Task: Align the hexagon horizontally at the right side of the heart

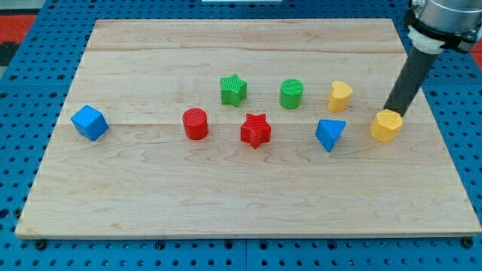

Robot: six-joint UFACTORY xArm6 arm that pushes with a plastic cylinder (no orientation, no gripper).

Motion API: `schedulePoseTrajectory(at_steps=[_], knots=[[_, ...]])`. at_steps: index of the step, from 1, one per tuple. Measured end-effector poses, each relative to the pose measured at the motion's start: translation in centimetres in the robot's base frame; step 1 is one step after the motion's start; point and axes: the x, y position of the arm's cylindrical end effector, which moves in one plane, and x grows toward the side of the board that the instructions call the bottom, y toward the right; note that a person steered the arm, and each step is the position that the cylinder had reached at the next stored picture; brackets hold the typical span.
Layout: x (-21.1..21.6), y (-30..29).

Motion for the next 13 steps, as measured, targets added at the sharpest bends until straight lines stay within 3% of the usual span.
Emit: schedulePoseTrajectory(at_steps=[2,10,11,12,13], knots=[[-2.2,-2.0],[-2.0,-3.5],[-1.4,1.5],[5.1,2.7],[8.9,0.1]])
